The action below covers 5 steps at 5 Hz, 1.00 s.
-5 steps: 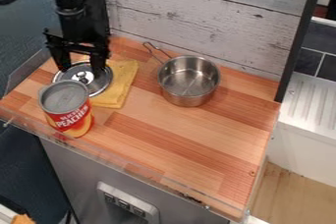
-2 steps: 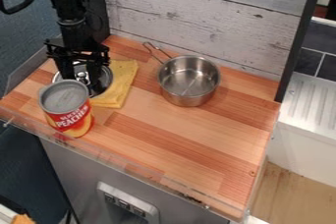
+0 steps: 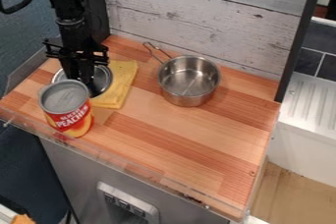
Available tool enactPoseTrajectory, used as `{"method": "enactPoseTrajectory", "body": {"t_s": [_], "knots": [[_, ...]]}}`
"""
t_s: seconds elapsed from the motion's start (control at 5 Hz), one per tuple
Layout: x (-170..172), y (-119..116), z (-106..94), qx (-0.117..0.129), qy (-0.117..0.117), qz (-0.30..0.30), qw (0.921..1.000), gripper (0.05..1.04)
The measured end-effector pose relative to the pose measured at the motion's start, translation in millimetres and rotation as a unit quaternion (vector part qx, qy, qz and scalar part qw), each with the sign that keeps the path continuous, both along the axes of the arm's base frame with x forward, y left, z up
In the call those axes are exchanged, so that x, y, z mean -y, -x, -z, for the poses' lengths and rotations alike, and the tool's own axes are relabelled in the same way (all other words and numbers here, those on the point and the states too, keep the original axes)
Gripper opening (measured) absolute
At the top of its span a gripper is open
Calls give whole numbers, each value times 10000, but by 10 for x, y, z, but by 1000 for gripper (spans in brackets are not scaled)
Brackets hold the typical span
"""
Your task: Put the lid on the silver pot
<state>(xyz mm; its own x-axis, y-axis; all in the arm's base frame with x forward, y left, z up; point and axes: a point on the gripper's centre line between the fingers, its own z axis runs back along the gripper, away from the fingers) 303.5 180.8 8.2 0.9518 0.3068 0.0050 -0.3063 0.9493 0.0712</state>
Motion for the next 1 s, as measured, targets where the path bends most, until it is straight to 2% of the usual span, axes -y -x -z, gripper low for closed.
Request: {"method": "enactPoseTrajectory", "body": {"t_s": [0.2,0.4,0.6,0.8,1.0], "knots": [[49,-28,-265,282,-83,-40,9996,282],[360,-185,-503,662,52,149,9977,282],[734,-334,-536,732,143,614,9953,282],[1233,-527,-497,687,333,1243,9893,282],[1624,-700,-388,582,339,1668,9837,282]]}}
